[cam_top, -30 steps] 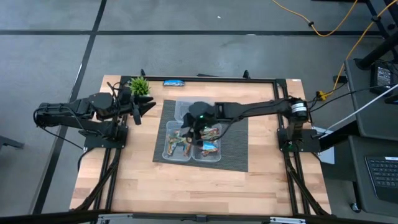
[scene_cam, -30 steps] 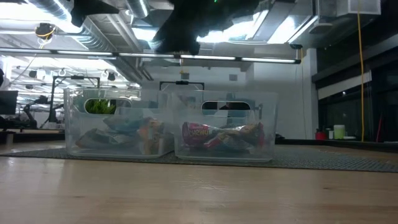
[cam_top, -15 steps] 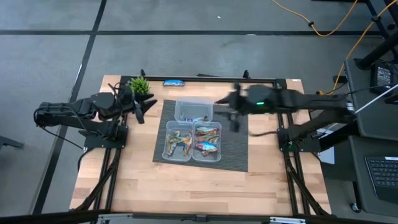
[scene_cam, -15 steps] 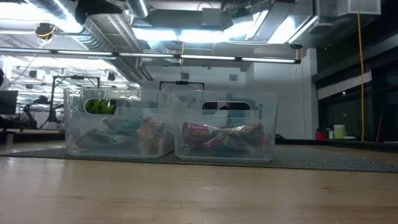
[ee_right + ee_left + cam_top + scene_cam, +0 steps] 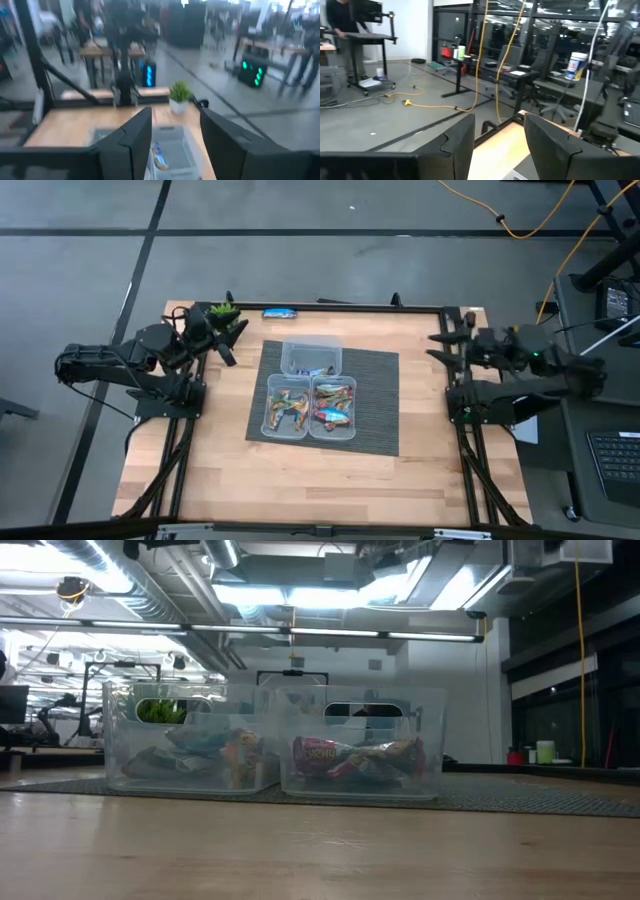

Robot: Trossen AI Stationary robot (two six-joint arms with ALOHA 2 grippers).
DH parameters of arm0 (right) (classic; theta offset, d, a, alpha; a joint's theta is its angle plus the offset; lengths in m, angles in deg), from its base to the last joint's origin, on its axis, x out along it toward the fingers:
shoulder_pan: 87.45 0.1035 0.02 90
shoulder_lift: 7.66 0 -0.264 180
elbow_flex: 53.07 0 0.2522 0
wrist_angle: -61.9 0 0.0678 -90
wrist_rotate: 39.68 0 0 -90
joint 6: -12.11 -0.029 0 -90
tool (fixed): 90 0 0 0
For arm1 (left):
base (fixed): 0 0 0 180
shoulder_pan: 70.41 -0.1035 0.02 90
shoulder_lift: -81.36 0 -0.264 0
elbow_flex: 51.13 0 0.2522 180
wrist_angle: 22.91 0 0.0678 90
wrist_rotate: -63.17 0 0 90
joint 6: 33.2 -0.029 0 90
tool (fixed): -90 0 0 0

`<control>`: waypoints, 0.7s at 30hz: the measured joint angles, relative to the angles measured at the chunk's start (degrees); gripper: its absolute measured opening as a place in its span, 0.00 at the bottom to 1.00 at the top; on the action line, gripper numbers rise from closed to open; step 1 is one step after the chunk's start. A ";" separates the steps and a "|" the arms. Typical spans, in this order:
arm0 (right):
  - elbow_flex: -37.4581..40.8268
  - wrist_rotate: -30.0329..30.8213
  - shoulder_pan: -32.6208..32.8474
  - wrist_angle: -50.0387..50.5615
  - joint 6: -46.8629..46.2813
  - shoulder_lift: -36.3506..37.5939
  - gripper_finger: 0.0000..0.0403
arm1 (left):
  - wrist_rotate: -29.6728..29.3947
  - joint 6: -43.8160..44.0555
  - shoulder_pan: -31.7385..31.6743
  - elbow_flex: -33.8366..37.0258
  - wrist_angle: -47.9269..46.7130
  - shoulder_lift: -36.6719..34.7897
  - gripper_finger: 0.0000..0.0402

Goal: Pick and place Granola Bars by type
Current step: Put the blue granola bar into the top transparent bin

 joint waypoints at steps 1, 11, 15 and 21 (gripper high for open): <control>2.89 -0.84 -0.01 -2.01 -0.02 3.03 0.42 | -0.49 0.00 0.00 0.00 -0.04 0.00 0.41; 31.55 -3.81 -0.02 -20.51 -7.45 19.29 0.42 | -2.16 0.88 0.00 0.02 -0.22 0.00 0.41; 40.48 -5.78 0.00 -28.62 -10.31 22.39 0.42 | -2.16 0.75 0.00 0.02 -0.22 0.00 0.41; 46.89 -6.21 0.00 -34.94 -9.64 24.64 0.42 | -2.16 0.00 0.00 0.02 -0.24 0.02 0.41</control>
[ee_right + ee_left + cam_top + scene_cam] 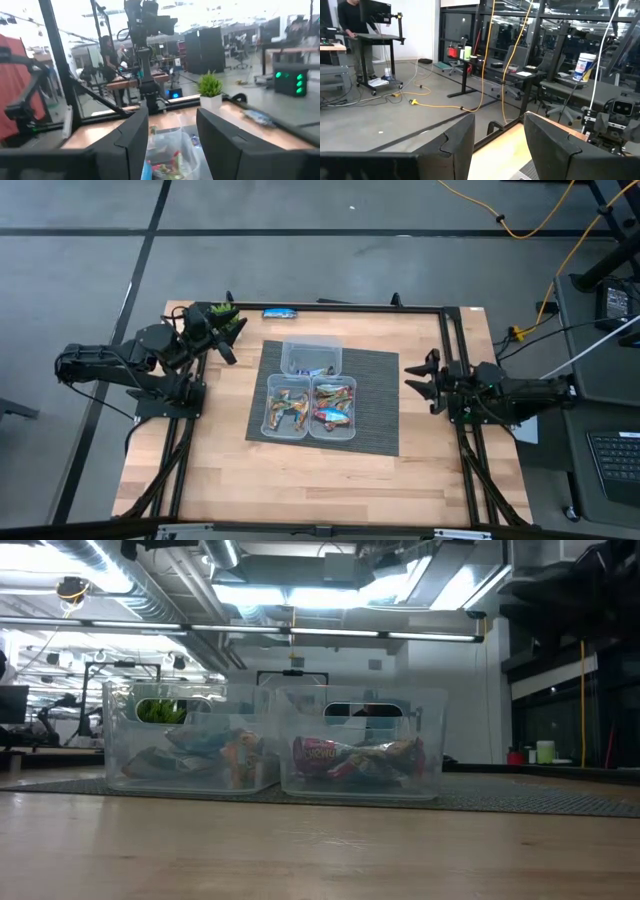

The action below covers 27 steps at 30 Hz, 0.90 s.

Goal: Pick and place Granola Bars by type
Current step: Put the blue granola bar into the top transparent bin

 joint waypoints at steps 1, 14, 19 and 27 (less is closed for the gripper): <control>-0.02 0.04 0.00 -0.02 1.24 0.10 0.42 | -0.01 0.00 0.00 0.00 0.00 0.03 0.41; -0.13 -2.54 -0.01 8.81 1.19 -0.84 0.42 | -1.38 -4.05 -0.27 -0.49 -0.31 3.75 0.41; -0.13 -2.54 -0.02 8.74 -0.54 -1.03 0.42 | -1.54 -4.83 -4.88 -7.13 -0.70 10.73 0.41; -0.13 -2.54 -0.02 8.74 -0.63 -1.03 0.42 | 11.44 -2.60 -21.00 -31.55 -24.14 30.12 0.41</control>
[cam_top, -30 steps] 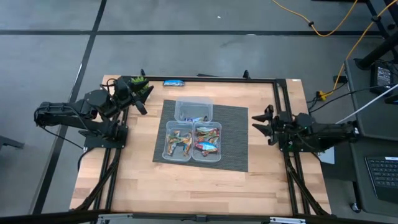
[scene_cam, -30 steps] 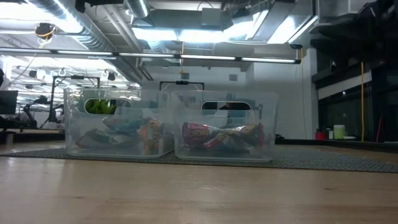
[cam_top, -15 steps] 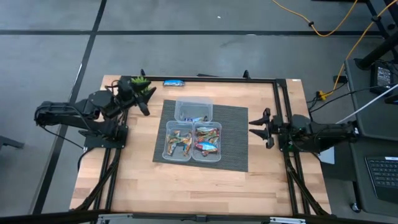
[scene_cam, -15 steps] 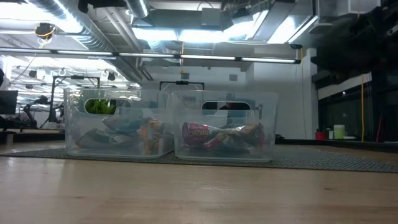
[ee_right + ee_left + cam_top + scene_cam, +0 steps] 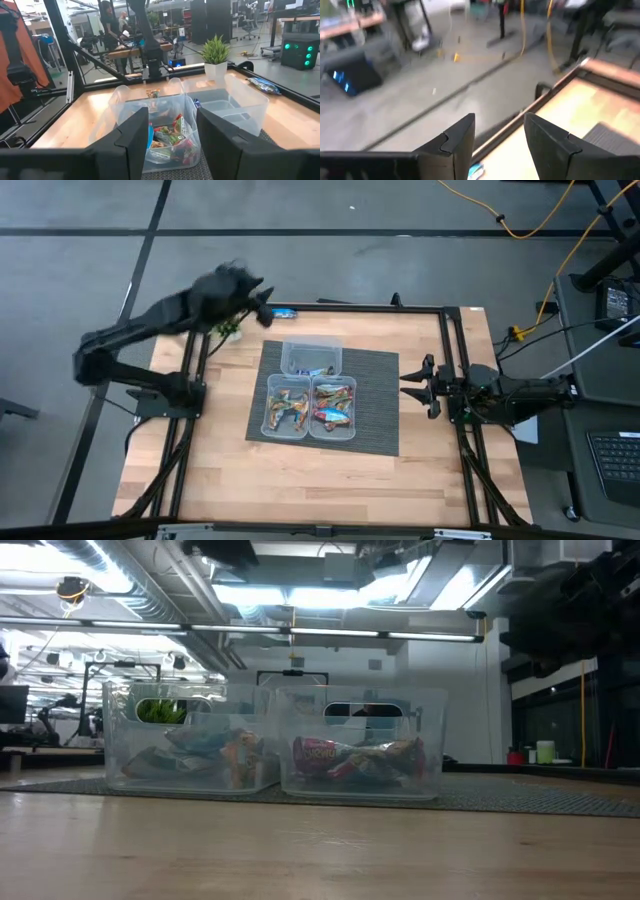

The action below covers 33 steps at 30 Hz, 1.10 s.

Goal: Pick and place Granola Bars by type
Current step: Put the blue granola bar into the top transparent bin

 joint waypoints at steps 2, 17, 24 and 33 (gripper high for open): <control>0.00 0.00 0.00 0.00 -0.03 0.00 0.42 | 3.54 0.29 -4.66 -6.20 -4.79 5.37 0.41; 0.00 0.00 0.00 0.01 0.09 0.00 0.42 | 28.29 -10.68 -24.49 -21.79 -17.80 25.81 0.41; 0.00 0.00 0.00 0.00 0.09 0.00 0.42 | 28.26 -29.58 -28.81 -21.71 -26.74 36.15 0.41; 0.00 0.00 0.00 0.00 0.09 0.00 0.42 | 31.54 -41.23 -31.98 -21.71 -26.55 46.97 0.41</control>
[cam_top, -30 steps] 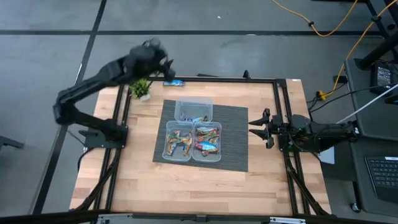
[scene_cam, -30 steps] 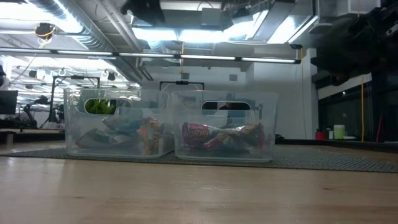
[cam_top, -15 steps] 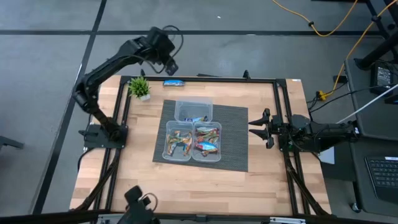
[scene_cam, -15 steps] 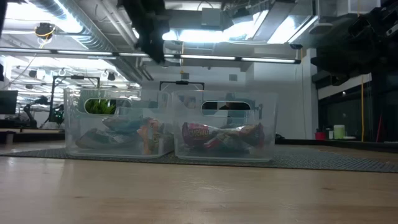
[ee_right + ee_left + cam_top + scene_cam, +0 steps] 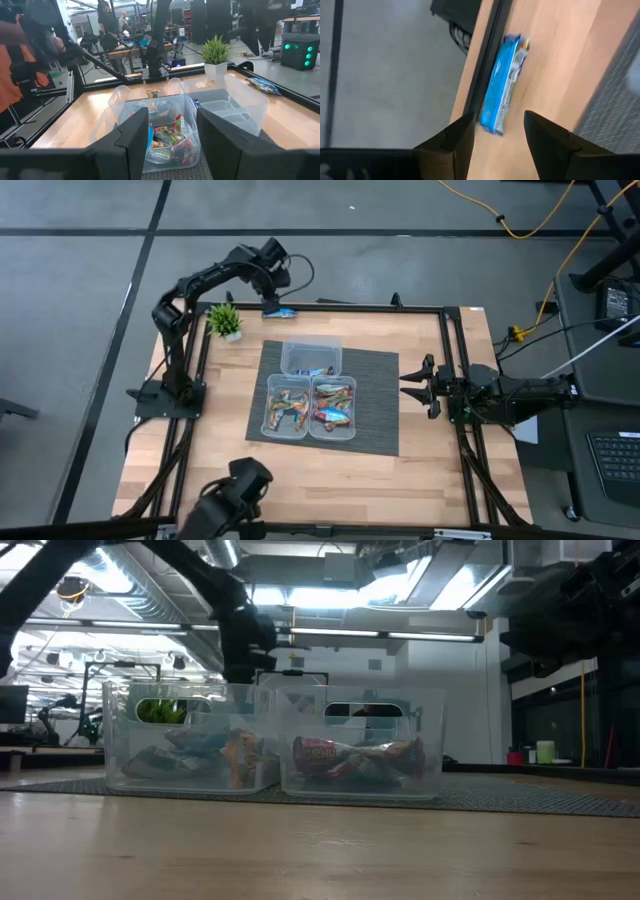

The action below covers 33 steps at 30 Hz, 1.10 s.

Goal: Pick and place Granola Bars by type
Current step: Put the blue granola bar into the top transparent bin

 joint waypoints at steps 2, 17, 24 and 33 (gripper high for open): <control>0.00 0.00 0.00 -0.01 0.00 0.00 0.42 | -1.08 -2.90 0.15 0.00 0.02 1.30 0.41; 0.00 0.02 0.00 -0.02 0.00 -0.02 0.42 | -2.29 -6.10 1.20 0.00 1.09 9.70 0.53; 0.00 0.00 0.00 -0.02 0.00 -0.02 0.42 | -5.38 -6.26 2.42 0.02 3.57 12.27 0.52; 0.00 0.01 0.01 -0.02 0.00 -0.02 0.42 | -4.83 -5.47 3.85 0.02 3.66 15.73 0.47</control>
